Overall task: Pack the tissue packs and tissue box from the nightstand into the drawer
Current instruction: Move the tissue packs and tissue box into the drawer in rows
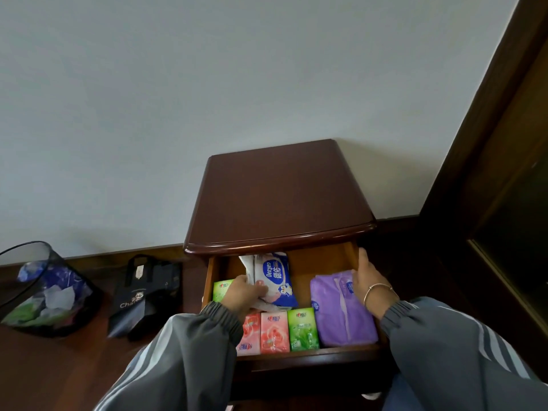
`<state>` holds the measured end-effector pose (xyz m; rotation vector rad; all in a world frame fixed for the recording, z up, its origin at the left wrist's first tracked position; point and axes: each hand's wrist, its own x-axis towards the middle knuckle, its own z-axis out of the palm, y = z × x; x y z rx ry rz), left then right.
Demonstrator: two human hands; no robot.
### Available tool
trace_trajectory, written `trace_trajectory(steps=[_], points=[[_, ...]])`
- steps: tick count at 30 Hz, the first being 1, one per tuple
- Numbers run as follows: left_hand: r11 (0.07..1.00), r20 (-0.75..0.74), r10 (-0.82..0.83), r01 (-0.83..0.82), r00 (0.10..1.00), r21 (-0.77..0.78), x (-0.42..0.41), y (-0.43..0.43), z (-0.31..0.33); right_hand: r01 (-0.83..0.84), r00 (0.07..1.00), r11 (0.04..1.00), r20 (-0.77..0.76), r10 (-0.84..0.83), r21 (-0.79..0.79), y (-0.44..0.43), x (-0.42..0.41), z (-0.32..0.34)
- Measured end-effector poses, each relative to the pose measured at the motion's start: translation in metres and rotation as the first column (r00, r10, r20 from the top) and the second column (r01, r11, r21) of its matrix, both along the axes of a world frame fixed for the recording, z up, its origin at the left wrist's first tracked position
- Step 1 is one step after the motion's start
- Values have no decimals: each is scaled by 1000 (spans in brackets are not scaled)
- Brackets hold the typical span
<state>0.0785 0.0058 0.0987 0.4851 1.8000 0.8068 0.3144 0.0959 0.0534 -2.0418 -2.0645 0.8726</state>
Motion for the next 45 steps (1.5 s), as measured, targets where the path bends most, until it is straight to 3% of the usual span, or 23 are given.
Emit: trace_trajectory(steps=[2,4,5,8,12,15,18,21,25,29,31,34,36,38,42,45], points=[[985,-342,-171,173,924,-24,2,-6,-6,-3,1000,1000,-11,3,1,0,0,-1],[928,-622,-348,353,701,-121,4,-15,-12,-4,1000,1000,-22,5,4,1,1,-3],[901,-687,-386,413,616,-135,6,-19,-14,-5,1000,1000,-21,5,7,1,1,-3],[784,-758,-467,611,456,-115,12,-21,-23,-3,1000,1000,-20,3,25,2,0,-3],[519,-754,-618,836,223,-178,19,-7,-31,-6,1000,999,-17,7,41,0,0,-1],[375,-681,-731,861,48,-342,18,1,-36,-17,1000,999,-14,18,49,-1,0,0],[325,-661,-744,814,-93,-481,10,1,-38,-20,1000,999,-5,20,41,-1,0,1],[334,-653,-750,793,-105,-510,6,-8,-37,-23,1000,998,-9,23,54,0,0,1],[395,-707,-707,821,-15,-413,0,-32,-25,-44,997,998,-61,46,36,-1,3,2],[399,-780,-626,856,-7,-328,-21,-71,-7,-221,964,974,166,209,59,-10,18,12],[410,-836,-545,848,-67,-335,-32,-95,-2,-412,900,904,201,386,111,-27,27,18],[403,-866,-404,792,-295,-458,-38,-120,2,-690,705,722,268,656,51,-65,39,25],[442,-870,-350,758,-347,-480,-40,-124,-5,-777,596,628,385,705,51,-83,44,29],[478,-886,-290,747,-362,-462,-43,-126,-11,-832,525,529,547,652,166,-91,42,39],[541,-926,-155,755,-344,-371,-48,-127,-18,-822,566,438,610,555,364,-90,38,42],[617,-953,-95,734,-287,-282,-47,-111,-20,-729,676,522,581,453,442,-75,31,43]])
